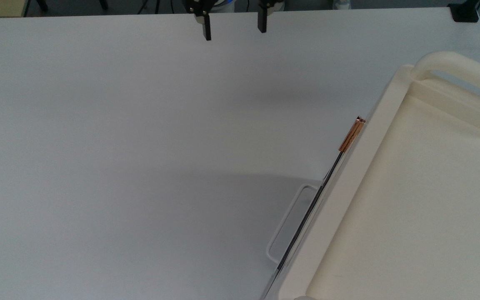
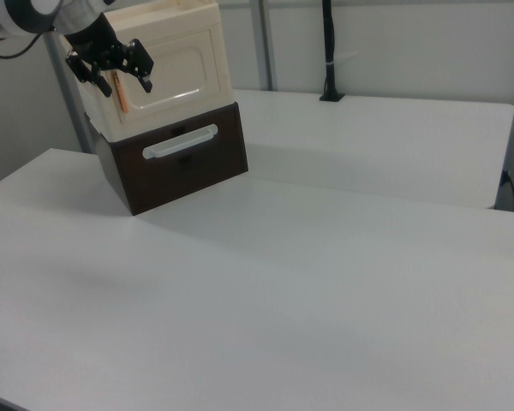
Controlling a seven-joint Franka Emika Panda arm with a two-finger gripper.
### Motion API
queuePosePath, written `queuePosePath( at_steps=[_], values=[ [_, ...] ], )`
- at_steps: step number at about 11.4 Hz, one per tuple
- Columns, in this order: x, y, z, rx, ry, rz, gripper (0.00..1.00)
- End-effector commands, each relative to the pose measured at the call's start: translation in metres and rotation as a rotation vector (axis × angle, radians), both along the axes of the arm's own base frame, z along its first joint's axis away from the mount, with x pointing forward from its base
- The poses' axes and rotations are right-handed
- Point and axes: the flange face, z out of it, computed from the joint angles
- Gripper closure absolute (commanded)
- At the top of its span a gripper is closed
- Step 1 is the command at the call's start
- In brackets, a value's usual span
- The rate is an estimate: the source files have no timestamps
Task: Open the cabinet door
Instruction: 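Lower the open gripper onto the copper knob of the cabinet door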
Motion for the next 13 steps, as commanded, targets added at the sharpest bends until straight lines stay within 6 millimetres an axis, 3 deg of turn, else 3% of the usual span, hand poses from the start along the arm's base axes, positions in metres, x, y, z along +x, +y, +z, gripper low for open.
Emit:
queuePosePath(
  at_steps=[1,3,6,13],
  values=[
    [0.039,0.031,0.001,0.142,-0.191,-0.057,0.38],
    [0.058,0.064,-0.016,0.228,-0.290,-0.045,0.49],
    [0.066,0.091,-0.033,0.266,-0.342,-0.004,0.51],
    [0.071,0.117,-0.052,0.238,-0.335,0.095,0.53]
  ],
)
